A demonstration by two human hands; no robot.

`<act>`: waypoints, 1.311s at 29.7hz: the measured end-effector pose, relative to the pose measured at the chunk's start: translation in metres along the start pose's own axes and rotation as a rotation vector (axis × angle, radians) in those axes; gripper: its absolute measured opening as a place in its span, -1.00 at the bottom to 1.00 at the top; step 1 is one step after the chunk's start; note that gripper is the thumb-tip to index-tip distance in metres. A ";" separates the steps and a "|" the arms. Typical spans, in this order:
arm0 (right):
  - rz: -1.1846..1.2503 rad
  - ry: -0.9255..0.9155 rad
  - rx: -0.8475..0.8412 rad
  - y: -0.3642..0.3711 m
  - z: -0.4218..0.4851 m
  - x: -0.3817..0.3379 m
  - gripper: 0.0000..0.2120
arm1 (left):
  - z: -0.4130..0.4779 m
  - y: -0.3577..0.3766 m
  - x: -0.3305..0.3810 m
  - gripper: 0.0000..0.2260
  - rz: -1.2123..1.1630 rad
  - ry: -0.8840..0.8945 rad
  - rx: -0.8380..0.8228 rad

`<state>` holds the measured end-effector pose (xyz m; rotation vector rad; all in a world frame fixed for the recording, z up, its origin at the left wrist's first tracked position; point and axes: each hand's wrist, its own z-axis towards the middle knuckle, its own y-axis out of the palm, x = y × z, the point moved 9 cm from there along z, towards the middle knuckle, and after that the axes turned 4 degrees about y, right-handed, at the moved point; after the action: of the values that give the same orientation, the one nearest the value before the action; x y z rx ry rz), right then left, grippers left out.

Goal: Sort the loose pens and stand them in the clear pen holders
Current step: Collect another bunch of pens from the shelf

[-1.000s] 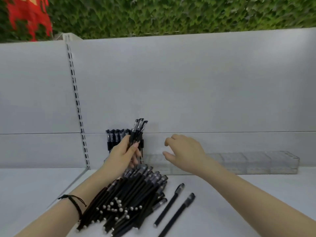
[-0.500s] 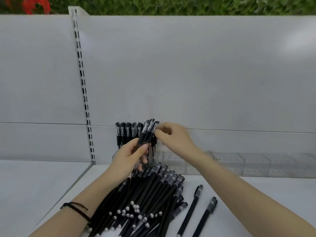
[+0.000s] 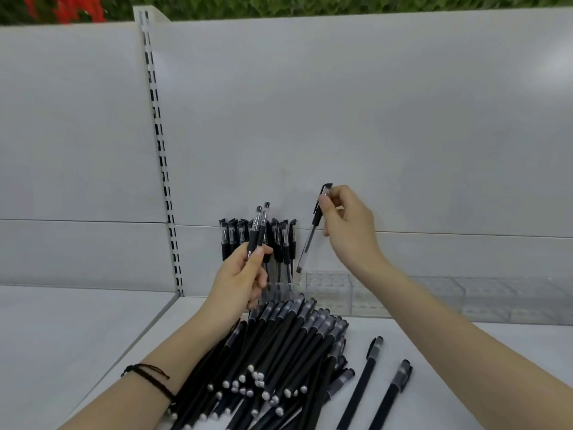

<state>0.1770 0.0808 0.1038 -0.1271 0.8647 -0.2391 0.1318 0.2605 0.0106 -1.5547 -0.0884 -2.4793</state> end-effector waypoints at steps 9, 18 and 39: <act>-0.250 -0.139 -0.119 0.023 -0.011 0.005 -0.94 | 0.000 0.003 -0.003 -0.82 0.019 -0.036 -0.012; -0.278 -0.004 -0.205 0.035 -0.014 0.029 -0.86 | -0.002 0.007 -0.001 -0.83 0.020 -0.033 -0.040; 0.020 0.073 -0.218 0.038 -0.021 0.015 -0.81 | -0.008 0.024 0.002 -0.80 -0.122 -0.019 -0.169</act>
<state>0.1761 0.1130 0.0711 -0.3139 0.9628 -0.1309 0.1293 0.2354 0.0075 -1.6863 0.0246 -2.6263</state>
